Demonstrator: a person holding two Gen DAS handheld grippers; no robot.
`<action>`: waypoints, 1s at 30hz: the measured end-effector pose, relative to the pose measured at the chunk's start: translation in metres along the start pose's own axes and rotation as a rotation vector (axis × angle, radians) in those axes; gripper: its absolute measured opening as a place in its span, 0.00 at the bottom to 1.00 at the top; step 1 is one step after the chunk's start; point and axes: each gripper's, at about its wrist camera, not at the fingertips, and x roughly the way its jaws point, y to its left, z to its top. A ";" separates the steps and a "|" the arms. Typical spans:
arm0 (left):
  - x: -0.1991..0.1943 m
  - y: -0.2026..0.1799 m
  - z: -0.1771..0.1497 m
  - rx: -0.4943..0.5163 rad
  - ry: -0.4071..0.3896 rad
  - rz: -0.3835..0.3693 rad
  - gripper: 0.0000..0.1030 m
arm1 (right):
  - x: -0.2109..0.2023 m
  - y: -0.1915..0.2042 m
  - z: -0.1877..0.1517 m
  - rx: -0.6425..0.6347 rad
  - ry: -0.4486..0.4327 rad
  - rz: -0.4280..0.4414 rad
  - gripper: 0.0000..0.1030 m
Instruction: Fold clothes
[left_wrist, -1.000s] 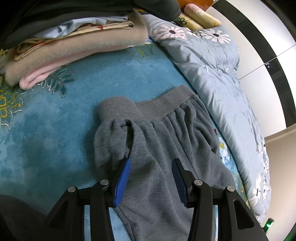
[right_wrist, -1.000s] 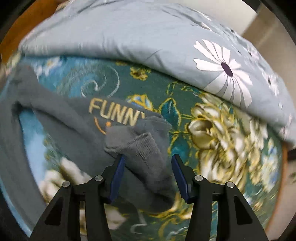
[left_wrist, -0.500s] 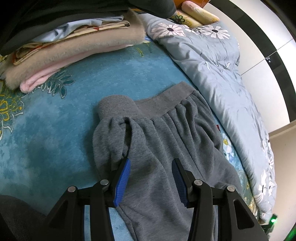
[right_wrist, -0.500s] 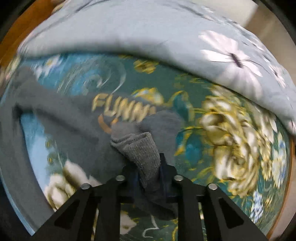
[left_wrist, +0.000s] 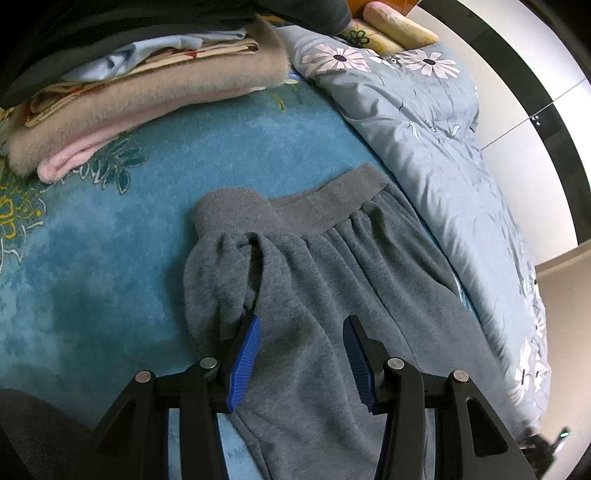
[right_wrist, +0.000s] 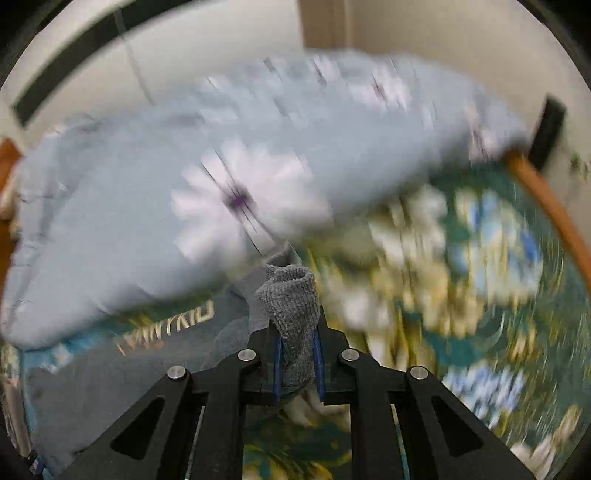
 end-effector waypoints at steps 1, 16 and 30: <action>0.000 0.001 0.001 -0.002 0.002 -0.002 0.49 | 0.009 -0.004 -0.008 0.029 0.017 0.001 0.14; 0.004 0.038 0.018 -0.206 0.012 -0.057 0.49 | -0.046 -0.003 -0.078 0.070 0.045 0.161 0.51; 0.037 0.051 0.036 -0.195 0.176 -0.073 0.39 | -0.089 -0.017 -0.262 0.311 0.297 0.181 0.51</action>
